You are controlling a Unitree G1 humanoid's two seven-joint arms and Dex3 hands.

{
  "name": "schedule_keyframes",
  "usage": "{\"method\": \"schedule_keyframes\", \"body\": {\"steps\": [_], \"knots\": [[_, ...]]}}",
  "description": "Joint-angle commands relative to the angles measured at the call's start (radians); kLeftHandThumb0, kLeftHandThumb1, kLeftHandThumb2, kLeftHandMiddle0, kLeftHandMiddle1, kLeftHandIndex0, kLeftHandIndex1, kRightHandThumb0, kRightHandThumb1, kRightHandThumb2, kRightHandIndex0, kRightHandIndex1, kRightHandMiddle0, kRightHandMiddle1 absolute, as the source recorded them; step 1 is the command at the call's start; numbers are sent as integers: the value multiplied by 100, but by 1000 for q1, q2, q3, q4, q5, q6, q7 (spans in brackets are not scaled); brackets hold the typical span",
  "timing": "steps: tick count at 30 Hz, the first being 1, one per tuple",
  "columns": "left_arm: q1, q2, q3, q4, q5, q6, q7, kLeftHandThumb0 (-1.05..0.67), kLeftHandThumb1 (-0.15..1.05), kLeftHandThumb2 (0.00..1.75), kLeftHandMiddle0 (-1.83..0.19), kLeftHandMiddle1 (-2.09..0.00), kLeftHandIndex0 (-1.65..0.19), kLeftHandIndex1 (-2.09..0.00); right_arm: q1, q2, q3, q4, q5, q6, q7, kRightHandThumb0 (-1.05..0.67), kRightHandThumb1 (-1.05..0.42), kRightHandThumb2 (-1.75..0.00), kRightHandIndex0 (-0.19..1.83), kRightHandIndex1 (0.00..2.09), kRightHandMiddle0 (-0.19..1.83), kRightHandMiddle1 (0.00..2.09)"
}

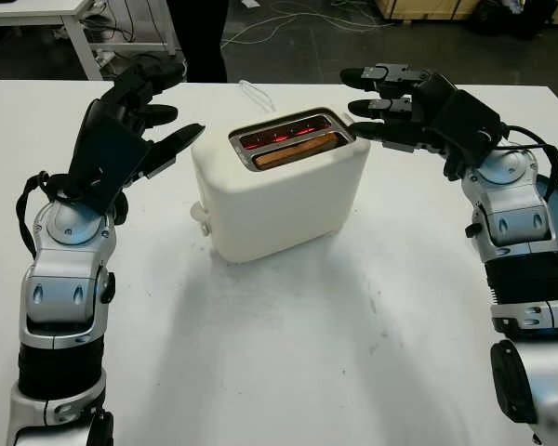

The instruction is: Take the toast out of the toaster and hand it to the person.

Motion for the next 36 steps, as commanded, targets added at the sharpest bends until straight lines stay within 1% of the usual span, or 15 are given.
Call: {"method": "schedule_keyframes", "body": {"steps": [1,9,14,18,22,24,27,29,31,34,36], "knots": [[-3,7,3,-2,1,-10,4,-43,92,8,-5,-100,-24,-51,4,-2,-6,-9,4,-3,-2,-29,-90,0,48,22,56,1],[1,7,4,0,3,-17,6,-41,92,8,-5,-100,-24,-52,5,-1,-3,-16,7,6,3,-28,-91,0,46,25,55,1],[3,-1,8,1,-4,-18,7,-40,92,8,-4,-100,-23,-53,-3,-13,4,1,-13,-44,-1,-28,-89,0,48,29,58,2],[5,0,6,3,1,-21,9,-40,92,7,-5,-100,-24,-53,-48,-23,-3,0,1,-47,24,-20,-81,0,49,32,59,2],[7,4,4,5,6,-26,11,-39,92,7,-6,-100,-24,-54,-120,-63,15,-2,-37,-120,47,-18,-67,0,57,39,67,6],[9,5,5,11,3,-38,10,-39,92,7,-6,-100,-24,-54,-167,-79,27,22,-54,-187,65,-21,-63,0,60,41,70,7],[11,3,5,14,3,-40,13,-40,92,7,-5,-101,-24,-55,-260,-87,55,55,-96,-254,68,-32,-54,0,66,45,77,11],[10,0,2,12,6,-37,17,-40,92,7,-5,-101,-24,-55,-324,-83,76,71,-121,-295,70,-44,-50,0,71,50,83,13],[10,-4,2,11,6,-34,21,-39,92,7,-5,-100,-23,-55,-383,-75,105,82,-147,-315,80,-49,-49,0,73,55,85,14],[11,-5,2,8,7,-35,24,-39,92,7,-5,-101,-23,-55,-431,-56,157,112,-208,-369,64,-63,-49,0,74,61,88,15],[11,-5,5,9,5,-36,26,-37,92,7,-5,-101,-23,-55,-445,-45,202,123,-261,-390,59,-61,-49,0,66,72,87,15]]}}
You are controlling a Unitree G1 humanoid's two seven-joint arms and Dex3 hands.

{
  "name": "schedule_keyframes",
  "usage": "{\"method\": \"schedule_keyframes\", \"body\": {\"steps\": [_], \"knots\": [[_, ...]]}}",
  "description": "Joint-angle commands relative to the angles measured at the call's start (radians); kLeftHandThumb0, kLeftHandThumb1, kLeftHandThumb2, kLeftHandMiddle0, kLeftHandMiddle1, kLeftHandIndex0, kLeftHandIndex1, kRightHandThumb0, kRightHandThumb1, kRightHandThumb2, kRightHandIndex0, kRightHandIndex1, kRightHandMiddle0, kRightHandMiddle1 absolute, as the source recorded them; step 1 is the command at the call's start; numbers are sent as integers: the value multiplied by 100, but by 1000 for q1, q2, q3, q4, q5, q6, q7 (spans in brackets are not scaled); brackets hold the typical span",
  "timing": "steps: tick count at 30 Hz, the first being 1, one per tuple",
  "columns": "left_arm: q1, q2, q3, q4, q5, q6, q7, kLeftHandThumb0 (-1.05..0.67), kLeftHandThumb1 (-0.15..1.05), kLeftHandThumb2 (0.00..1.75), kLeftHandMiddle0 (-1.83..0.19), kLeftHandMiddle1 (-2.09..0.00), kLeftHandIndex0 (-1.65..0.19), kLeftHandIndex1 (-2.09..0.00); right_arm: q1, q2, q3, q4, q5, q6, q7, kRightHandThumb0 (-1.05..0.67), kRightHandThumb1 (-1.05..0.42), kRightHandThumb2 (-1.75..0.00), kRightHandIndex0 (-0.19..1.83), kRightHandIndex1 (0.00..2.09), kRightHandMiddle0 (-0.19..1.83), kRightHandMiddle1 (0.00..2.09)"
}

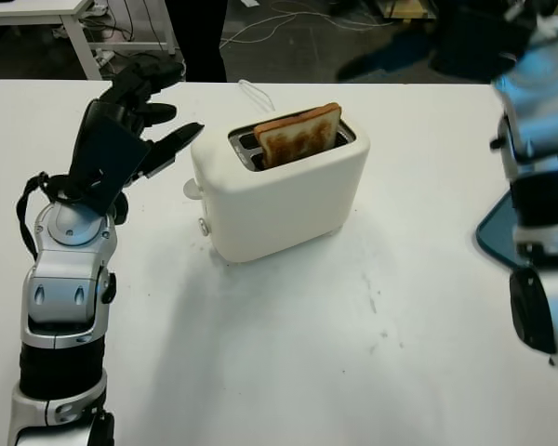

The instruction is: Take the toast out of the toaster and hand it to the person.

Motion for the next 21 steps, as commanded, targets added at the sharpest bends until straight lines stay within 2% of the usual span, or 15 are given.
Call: {"method": "schedule_keyframes", "body": {"steps": [1,6,13,17,21], "knots": [[8,1,5,-2,3,-11,8,-37,92,7,-5,-101,-23,-55,-12,16,55,21,-66,-26,-8,-62,-51,-1,64,75,86,15],[5,8,14,1,-3,-10,4,-39,91,7,-5,-102,-23,-56,-32,33,142,94,-184,-74,-30,-66,-57,-2,58,76,82,12],[-3,10,13,-6,-5,12,0,-39,90,6,-5,-103,-23,-57,-60,54,191,185,-257,-112,-39,-62,-61,-1,52,77,79,9],[-7,8,13,-10,-5,20,2,-38,90,5,-5,-103,-23,-58,-65,55,229,225,-310,-153,-64,-68,-63,0,51,98,80,9],[-4,13,10,-6,1,10,1,-38,90,5,-6,-104,-24,-58,-58,58,249,253,-342,-165,-81,-64,-64,0,46,101,79,8]]}}
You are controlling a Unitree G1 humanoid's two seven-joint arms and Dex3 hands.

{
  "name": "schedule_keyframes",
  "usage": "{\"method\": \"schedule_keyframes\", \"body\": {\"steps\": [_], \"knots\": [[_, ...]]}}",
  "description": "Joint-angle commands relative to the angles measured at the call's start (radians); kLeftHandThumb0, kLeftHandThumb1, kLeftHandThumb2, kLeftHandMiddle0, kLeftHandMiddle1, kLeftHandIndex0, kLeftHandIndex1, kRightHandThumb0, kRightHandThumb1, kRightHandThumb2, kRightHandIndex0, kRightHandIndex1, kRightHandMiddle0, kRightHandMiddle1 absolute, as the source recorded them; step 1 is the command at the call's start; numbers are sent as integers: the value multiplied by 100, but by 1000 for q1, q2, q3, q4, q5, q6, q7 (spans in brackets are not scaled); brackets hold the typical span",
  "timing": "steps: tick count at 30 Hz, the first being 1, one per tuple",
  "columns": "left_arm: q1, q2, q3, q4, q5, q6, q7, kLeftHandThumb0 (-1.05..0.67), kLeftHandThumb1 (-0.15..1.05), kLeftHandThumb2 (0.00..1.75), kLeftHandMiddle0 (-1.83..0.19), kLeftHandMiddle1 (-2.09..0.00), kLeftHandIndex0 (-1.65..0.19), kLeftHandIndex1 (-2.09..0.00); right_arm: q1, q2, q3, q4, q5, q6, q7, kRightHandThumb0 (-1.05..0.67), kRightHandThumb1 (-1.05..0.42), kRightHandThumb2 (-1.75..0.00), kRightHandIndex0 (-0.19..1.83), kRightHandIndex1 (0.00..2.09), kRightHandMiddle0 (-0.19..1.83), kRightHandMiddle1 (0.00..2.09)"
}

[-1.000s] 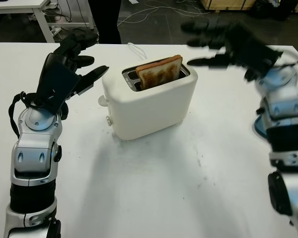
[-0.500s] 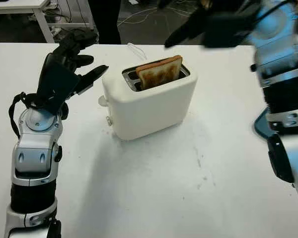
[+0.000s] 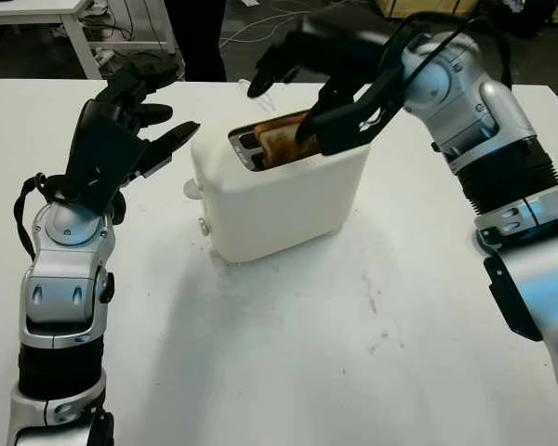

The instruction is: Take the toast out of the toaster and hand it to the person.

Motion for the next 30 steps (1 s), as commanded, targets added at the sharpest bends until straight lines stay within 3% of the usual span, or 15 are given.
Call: {"method": "schedule_keyframes", "body": {"steps": [1,8,13,21,22,26,30], "knots": [[-3,9,2,-5,1,-3,0,-39,90,5,-6,-104,-24,-58,-11,0,14,12,-22,-16,-15,-63,-64,-1,46,101,78,8],[1,5,4,-6,-2,-7,2,-39,91,5,-6,-104,-23,-58,2,-5,26,33,-38,-40,-20,-61,-67,-1,48,125,82,9],[1,7,4,0,3,-21,4,-40,91,5,-6,-104,-23,-59,21,-10,37,28,-38,-45,-3,-61,-68,0,46,108,85,9],[5,3,6,-1,1,-26,8,-40,91,4,-6,-104,-23,-60,58,-16,44,-13,-39,-1,63,-51,-68,0,59,103,101,16],[6,2,6,-1,1,-27,8,-40,91,4,-6,-104,-23,-60,62,-17,46,-15,-40,-2,66,-49,-68,0,60,113,105,23],[9,-3,9,0,-3,-33,12,-41,91,4,-6,-105,-23,-60,85,-12,48,-11,-34,3,75,-45,-69,0,67,154,75,124],[10,0,4,2,5,-33,15,-41,91,4,-6,-105,-23,-61,113,-16,60,0,-53,-33,29,-45,-70,0,85,165,71,151]]}}
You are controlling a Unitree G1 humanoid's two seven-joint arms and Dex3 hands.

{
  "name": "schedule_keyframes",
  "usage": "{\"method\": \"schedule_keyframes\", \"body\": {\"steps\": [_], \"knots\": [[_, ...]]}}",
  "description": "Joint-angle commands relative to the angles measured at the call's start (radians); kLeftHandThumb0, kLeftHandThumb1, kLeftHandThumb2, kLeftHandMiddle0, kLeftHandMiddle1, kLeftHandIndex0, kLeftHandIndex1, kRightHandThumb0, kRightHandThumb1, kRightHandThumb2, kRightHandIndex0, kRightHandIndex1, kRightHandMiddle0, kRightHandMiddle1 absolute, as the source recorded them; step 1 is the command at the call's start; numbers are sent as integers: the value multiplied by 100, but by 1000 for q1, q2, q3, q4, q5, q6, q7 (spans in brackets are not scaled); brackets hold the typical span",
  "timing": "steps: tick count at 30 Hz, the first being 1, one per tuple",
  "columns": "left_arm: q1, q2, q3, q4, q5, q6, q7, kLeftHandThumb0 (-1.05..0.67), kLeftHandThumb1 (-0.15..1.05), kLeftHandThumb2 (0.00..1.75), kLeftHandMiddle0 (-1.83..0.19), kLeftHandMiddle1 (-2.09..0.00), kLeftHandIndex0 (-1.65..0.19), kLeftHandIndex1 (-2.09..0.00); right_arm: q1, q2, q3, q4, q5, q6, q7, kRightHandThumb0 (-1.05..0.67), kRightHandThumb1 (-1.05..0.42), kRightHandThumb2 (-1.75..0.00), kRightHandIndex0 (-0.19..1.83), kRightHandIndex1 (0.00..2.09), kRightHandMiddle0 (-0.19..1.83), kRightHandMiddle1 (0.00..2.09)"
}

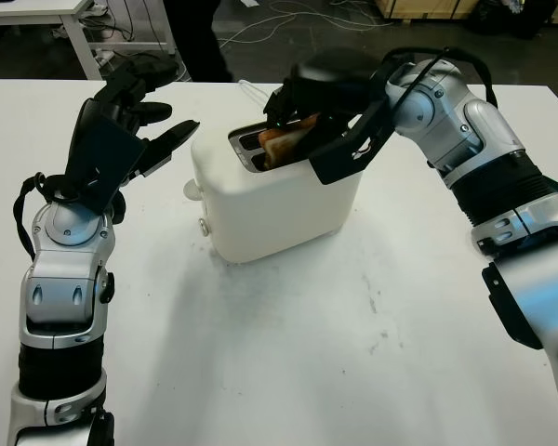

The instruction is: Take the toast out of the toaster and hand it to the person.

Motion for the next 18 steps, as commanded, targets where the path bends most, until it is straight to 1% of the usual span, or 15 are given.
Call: {"method": "schedule_keyframes", "body": {"steps": [1,2,4,5,6,8,10,12,14,18], "knots": [[10,3,3,1,6,-18,8,-42,91,4,-6,-105,-23,-61,49,-8,30,19,-31,-45,-23,-46,-71,-1,87,170,70,156],[11,3,2,0,7,-17,9,-42,91,4,-6,-105,-23,-61,53,-12,36,24,-41,-65,-50,-46,-74,-1,92,173,68,167],[12,2,3,0,6,-18,10,-41,91,4,-7,-105,-23,-61,52,-22,52,42,-76,-118,-133,-47,-78,-3,94,174,67,173],[13,2,3,1,5,-21,9,-41,91,4,-7,-105,-23,-61,49,-25,59,58,-96,-140,-184,-49,-84,-6,98,174,69,174],[14,2,4,2,3,-25,8,-40,91,4,-7,-105,-23,-61,44,-24,62,76,-112,-154,-230,-50,-88,-11,100,174,72,173],[15,2,3,1,3,-22,7,-41,91,4,-7,-105,-23,-61,26,-19,66,124,-136,-180,-316,-54,-91,-35,105,175,80,174],[15,4,1,-2,6,-15,7,-41,91,4,-7,-104,-23,-61,5,-8,57,162,-133,-177,-355,-54,-92,-46,106,175,82,174],[16,3,0,-4,5,-12,7,-40,92,4,-7,-104,-23,-61,-21,0,39,190,-110,-166,-357,-52,-92,-49,104,175,80,175],[16,0,2,-5,3,-9,8,-40,92,4,-7,-103,-23,-60,-42,7,19,212,-89,-162,-365,-51,-92,-49,103,175,79,175],[16,-1,4,-10,1,2,9,-39,92,4,-6,-102,-22,-59,-100,12,-52,226,-42,-115,-369,-46,-92,-44,109,175,79,175]]}}
